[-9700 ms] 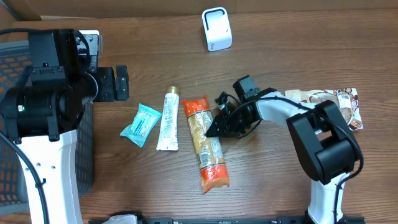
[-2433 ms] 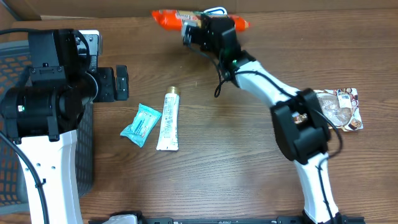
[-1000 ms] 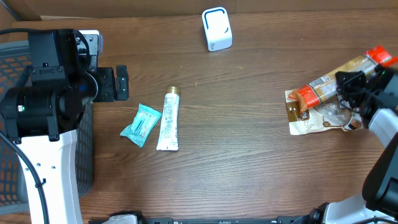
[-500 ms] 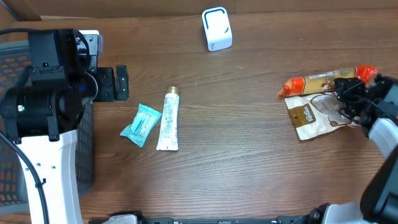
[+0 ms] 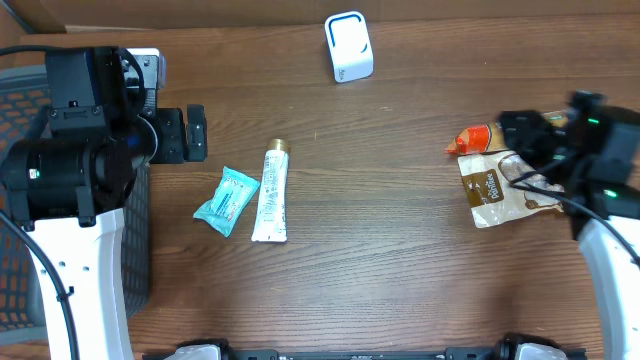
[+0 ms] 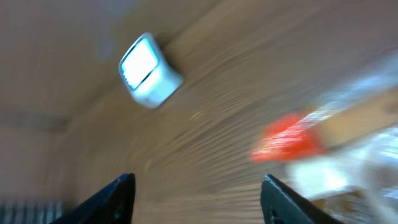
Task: Scan the item barcode
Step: 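Carry the pasta package to the right side and release it, then reach the right gripper to the white tube, grasp and lift it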
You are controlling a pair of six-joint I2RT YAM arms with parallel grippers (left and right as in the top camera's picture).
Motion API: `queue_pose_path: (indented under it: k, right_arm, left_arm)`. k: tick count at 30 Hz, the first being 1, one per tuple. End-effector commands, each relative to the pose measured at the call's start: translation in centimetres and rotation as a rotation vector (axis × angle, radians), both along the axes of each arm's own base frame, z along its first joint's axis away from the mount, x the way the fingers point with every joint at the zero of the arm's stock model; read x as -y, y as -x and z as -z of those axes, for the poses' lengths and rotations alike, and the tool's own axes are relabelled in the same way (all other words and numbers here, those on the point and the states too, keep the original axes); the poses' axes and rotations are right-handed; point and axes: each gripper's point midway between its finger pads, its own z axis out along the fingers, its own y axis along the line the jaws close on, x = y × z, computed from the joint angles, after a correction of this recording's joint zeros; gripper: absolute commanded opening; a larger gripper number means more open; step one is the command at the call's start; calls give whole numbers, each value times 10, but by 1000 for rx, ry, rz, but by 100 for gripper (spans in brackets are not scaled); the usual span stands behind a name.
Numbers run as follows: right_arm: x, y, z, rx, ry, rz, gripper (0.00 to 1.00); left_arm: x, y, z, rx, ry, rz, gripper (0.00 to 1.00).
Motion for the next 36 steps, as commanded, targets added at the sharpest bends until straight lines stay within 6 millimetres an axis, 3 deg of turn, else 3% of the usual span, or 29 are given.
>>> queue_pose_path:
  k: [1, 3, 4, 7, 14, 18, 23, 31, 36]
  right_arm:
    - [-65, -9, -12, 59, 38, -208, 68]
    - [-100, -13, -8, 65, 35, -294, 70]
    - [-136, -15, 2, 59, 45, -388, 71]
    - [-184, -16, 23, 19, 60, -510, 71]
    - [-269, -20, 71, -101, 69, -698, 71]
    - [-300, -13, 91, -126, 58, -773, 68]
    - [-338, 10, 122, -178, 25, -844, 68]
    - [-363, 23, 149, -209, 19, -858, 67]
    - [-377, 35, 168, -246, 9, -866, 61]
  left_arm:
    - [-3, -2, -1, 2, -17, 6, 100]
    - [-3, -2, -1, 2, -17, 6, 100]
    - [-3, -2, -1, 2, -17, 6, 99]
    - [-3, -2, -1, 2, -17, 6, 99]
    - [-3, -2, -1, 2, -17, 6, 100]
    - [-3, -2, -1, 2, -17, 6, 100]
    - [-3, -2, -1, 2, -17, 6, 99]
    - [-3, -2, -1, 2, -17, 6, 100]
    - [-3, -2, -1, 2, -17, 6, 100]
